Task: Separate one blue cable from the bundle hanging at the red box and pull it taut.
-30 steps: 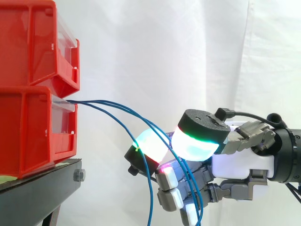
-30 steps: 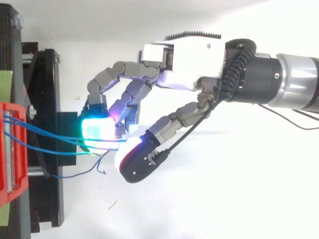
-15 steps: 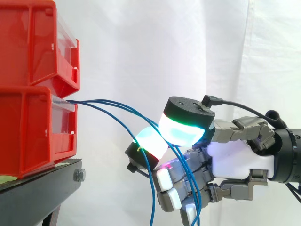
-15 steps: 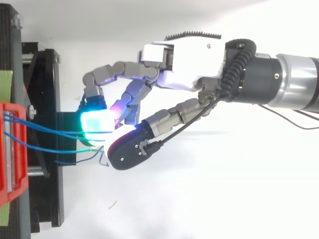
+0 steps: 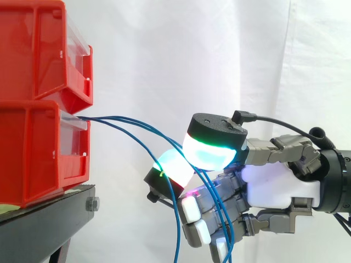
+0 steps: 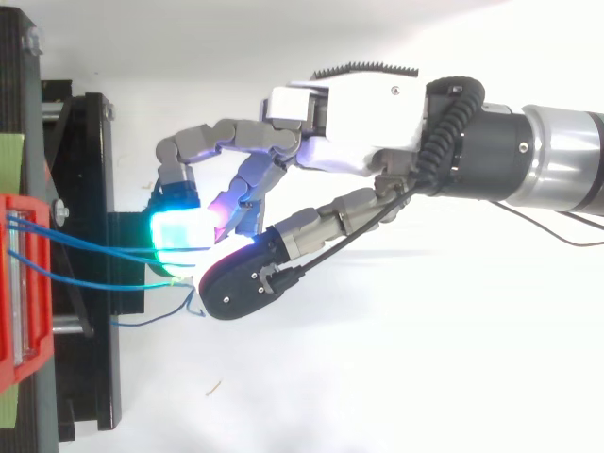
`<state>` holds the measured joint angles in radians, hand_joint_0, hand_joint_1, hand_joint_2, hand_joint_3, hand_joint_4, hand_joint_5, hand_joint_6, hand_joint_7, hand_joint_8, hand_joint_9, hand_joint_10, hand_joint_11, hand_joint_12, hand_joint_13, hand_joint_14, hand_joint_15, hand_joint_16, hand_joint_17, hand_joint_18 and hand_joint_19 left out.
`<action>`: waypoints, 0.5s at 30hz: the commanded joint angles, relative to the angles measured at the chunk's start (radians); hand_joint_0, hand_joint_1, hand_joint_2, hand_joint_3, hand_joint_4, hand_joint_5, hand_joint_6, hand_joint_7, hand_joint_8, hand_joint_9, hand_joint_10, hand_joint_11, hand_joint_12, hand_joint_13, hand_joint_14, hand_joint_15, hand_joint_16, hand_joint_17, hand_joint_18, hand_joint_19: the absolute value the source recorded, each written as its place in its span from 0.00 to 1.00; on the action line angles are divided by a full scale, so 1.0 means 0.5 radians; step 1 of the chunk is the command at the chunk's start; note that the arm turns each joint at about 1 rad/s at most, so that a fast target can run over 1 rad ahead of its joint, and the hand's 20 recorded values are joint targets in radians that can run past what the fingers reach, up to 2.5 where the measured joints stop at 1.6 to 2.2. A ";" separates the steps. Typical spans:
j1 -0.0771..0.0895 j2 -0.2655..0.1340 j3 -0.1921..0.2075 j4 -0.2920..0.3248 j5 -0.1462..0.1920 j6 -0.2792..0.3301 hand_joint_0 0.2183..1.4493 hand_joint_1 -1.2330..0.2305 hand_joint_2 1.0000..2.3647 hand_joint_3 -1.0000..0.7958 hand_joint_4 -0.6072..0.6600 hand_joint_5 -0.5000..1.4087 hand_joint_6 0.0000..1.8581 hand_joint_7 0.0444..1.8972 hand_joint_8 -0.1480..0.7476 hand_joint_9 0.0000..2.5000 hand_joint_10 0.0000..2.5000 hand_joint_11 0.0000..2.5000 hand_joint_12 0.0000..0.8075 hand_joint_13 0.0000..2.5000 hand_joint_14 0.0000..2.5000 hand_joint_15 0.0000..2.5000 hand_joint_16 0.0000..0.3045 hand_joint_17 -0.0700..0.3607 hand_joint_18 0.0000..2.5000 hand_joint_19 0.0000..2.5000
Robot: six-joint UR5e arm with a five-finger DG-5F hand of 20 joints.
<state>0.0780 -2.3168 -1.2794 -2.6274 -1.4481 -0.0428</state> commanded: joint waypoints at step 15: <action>0.000 0.001 -0.003 -0.001 0.000 0.018 0.37 0.48 0.01 0.47 0.64 0.22 0.27 0.71 0.51 0.34 0.01 0.22 0.41 0.30 0.01 0.33 0.14 0.38 0.36 0.26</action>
<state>0.0782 -2.3163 -1.2800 -2.6269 -1.4477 -0.0393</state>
